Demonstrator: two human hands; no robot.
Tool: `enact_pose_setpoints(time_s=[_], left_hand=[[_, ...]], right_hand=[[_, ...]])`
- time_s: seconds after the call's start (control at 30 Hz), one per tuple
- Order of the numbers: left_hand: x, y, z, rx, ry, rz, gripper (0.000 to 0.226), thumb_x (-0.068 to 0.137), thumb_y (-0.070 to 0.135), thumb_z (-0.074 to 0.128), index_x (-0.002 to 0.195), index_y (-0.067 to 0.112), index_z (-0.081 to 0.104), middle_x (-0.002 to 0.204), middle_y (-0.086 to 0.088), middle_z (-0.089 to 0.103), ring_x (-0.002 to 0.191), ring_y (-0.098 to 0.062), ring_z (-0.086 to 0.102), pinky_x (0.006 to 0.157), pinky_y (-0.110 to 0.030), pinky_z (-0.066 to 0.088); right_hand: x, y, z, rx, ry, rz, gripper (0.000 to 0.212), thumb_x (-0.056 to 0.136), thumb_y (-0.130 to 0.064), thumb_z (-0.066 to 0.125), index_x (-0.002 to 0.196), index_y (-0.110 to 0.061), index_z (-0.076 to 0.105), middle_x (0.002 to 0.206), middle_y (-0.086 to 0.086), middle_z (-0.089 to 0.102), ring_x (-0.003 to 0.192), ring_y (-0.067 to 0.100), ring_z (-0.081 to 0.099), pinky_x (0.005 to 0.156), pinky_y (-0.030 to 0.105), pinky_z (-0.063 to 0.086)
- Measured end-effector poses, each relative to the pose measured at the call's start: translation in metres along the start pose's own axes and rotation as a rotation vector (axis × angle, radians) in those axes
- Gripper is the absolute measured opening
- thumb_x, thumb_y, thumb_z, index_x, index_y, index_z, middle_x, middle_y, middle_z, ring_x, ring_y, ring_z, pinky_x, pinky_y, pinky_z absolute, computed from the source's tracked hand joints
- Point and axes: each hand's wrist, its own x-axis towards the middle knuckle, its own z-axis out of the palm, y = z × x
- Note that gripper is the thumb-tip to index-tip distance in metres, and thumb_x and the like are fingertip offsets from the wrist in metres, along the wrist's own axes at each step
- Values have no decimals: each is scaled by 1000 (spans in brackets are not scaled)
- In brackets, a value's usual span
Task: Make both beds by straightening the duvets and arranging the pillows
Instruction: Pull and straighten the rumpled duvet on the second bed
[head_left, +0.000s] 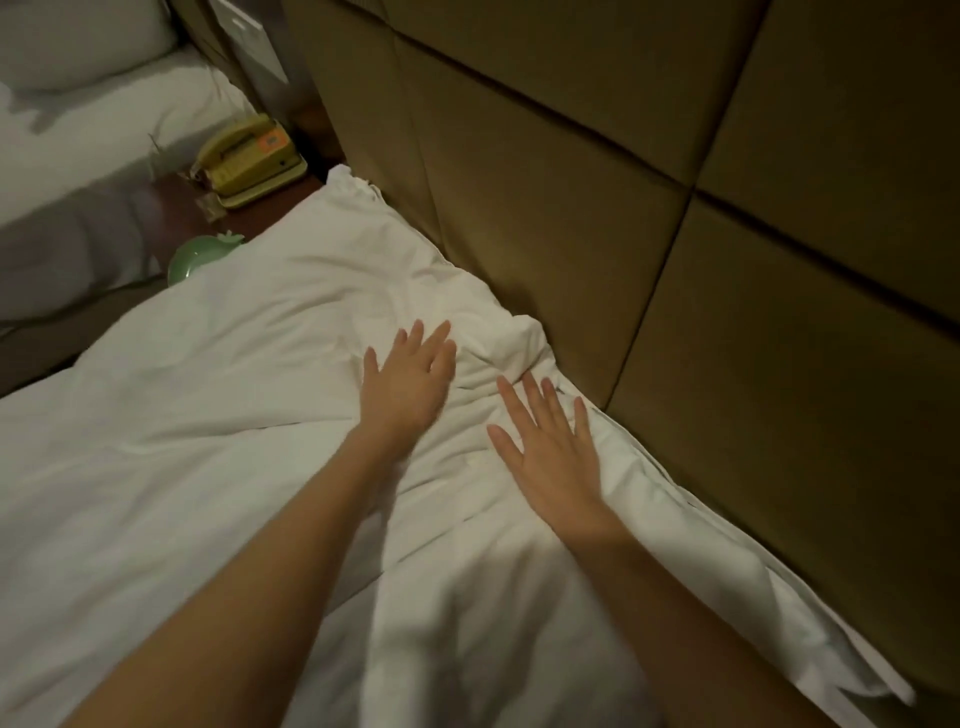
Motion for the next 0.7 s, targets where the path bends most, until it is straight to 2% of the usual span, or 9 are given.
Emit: enact_pose_setpoints(time_s=[0.07, 0.13, 0.2, 0.3, 0.37, 0.43, 0.57, 0.63, 0.7], left_hand=[[-40, 10, 14, 36, 85, -12, 55, 100, 49, 7, 152, 34, 2, 161, 4, 1, 148, -17, -3, 117, -46, -5], [-76, 22, 30, 48, 122, -33, 64, 91, 58, -6, 150, 36, -4, 160, 6, -5, 147, -16, -9, 115, -42, -13], [-107, 33, 45, 42, 127, -41, 67, 83, 60, -14, 147, 40, -8, 160, 5, -8, 145, -13, -15, 113, -40, -18], [-149, 48, 58, -4, 95, -46, 62, 81, 60, -16, 141, 45, -12, 159, 6, -13, 140, -8, -24, 112, -39, -21], [-177, 59, 66, -37, 96, -44, 61, 82, 61, -17, 142, 47, -13, 157, 9, -17, 140, -10, -25, 111, -39, -22], [-206, 72, 79, -39, 120, -37, 59, 87, 60, -13, 145, 46, -9, 157, 9, -16, 143, -13, -22, 112, -39, -23], [-271, 100, 118, 0, 250, -7, 52, 101, 51, 15, 151, 37, 12, 160, 0, 7, 147, -22, -1, 116, -44, -12], [-309, 117, 140, -25, 287, 26, 50, 102, 46, 16, 151, 34, 18, 158, -4, 17, 146, -24, 9, 117, -48, 1], [-356, 135, 169, -50, 275, 88, 49, 100, 39, 28, 148, 32, 28, 155, -8, 26, 144, -27, 21, 113, -53, 15]], right_hand=[[-15, 6, -12, -1, -39, -26, 88, 65, -68, -40, 145, -41, -16, 160, -9, -7, 146, 12, -9, 113, 39, -15], [-37, 13, -23, -30, -58, -44, 89, 65, -68, -40, 146, -41, -13, 160, -8, -8, 147, 12, -9, 113, 38, -15], [-65, 18, -31, -37, -65, -60, 84, 72, -68, -34, 147, -41, -5, 160, -5, -2, 147, 15, -1, 113, 38, -14], [-110, 26, -40, -14, -103, -87, 75, 85, -68, -19, 148, -37, 7, 158, -4, 6, 146, 21, 11, 114, 37, -12], [-142, 33, -43, -48, -94, -97, 66, 97, -61, 0, 150, -29, 23, 155, 2, 25, 141, 26, 29, 114, 38, 2], [-172, 42, -45, -84, -74, -129, 59, 100, -57, 9, 146, -27, 30, 151, 5, 36, 137, 26, 36, 112, 40, 11], [-230, 69, -50, -108, -54, -204, 57, 101, -54, 10, 148, -28, 31, 154, 4, 31, 141, 23, 29, 113, 40, 12], [-260, 91, -49, -108, -85, -225, 55, 102, -52, 10, 149, -30, 26, 156, 2, 24, 144, 20, 21, 114, 40, 9], [-296, 120, -43, -102, -136, -221, 52, 101, -50, 13, 151, -34, 17, 158, -1, 16, 146, 16, 12, 115, 39, 3]])
